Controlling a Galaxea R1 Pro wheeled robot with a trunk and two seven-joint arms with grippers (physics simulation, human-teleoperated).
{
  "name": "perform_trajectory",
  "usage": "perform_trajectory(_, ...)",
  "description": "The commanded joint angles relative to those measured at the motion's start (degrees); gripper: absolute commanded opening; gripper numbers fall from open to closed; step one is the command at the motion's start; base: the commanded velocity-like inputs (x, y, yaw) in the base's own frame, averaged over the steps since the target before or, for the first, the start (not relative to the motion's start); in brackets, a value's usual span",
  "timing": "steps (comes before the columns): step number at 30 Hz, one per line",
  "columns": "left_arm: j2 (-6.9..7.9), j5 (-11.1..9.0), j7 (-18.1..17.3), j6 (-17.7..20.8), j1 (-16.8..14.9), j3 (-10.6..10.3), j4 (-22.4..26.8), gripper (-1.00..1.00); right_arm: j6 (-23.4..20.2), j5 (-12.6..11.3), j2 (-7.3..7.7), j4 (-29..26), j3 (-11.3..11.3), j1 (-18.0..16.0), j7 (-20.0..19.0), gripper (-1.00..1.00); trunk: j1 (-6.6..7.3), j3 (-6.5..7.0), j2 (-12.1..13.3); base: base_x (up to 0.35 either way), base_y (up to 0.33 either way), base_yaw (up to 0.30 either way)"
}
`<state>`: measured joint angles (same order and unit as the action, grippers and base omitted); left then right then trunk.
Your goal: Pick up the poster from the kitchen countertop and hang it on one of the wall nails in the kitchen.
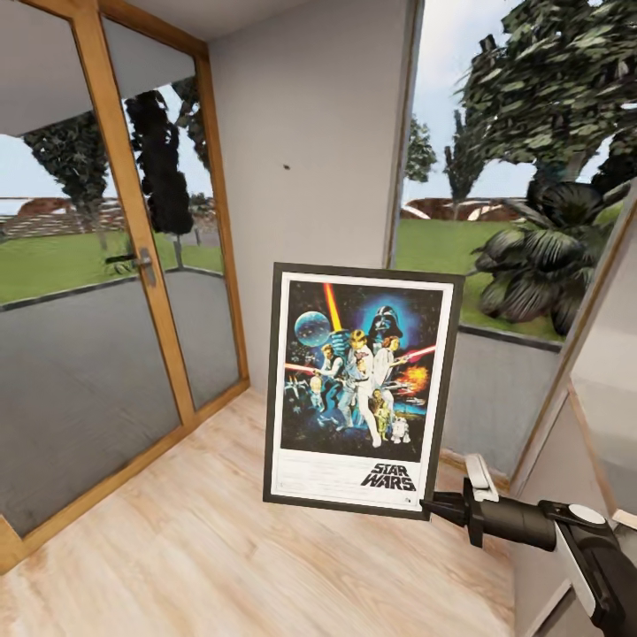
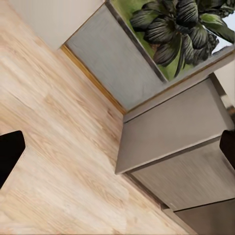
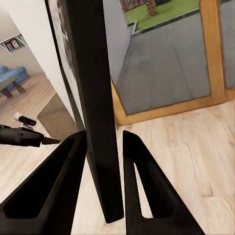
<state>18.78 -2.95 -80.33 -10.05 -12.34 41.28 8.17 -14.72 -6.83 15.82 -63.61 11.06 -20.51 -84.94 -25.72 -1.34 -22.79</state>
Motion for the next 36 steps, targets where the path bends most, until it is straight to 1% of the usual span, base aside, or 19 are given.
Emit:
perform_trajectory(1, 0.03, -0.3, 0.0, -0.6, -0.1, -0.2, -0.1, 1.0, -0.7, -0.1, 0.0, 0.0, 0.0, -0.1, -0.2, -1.0, -0.07, -0.12, -0.1, 0.268, 0.258, -0.079)
perform_trajectory(8, 0.03, -0.3, 0.0, -0.6, -0.1, -0.2, -0.1, 1.0, -0.7, -0.1, 0.0, 0.0, 0.0, -0.1, -0.2, -1.0, -0.07, 0.13, -0.1, 0.268, 0.258, -0.166)
perform_trajectory(32, 0.03, -0.3, 0.0, -0.5, -0.1, -0.2, -0.1, 1.0, -0.7, -0.1, 0.0, 0.0, 0.0, -0.1, -0.2, -1.0, -0.07, 1.36, -0.1, 0.248, 0.276, -0.254)
perform_trajectory(36, 0.03, -0.3, 0.0, -0.5, -0.1, -0.3, -0.1, 1.0, -0.7, -0.1, 0.0, 0.0, 0.0, -0.1, -0.2, -1.0, -0.07, 1.5, -0.1, 0.21, 0.306, -0.16)
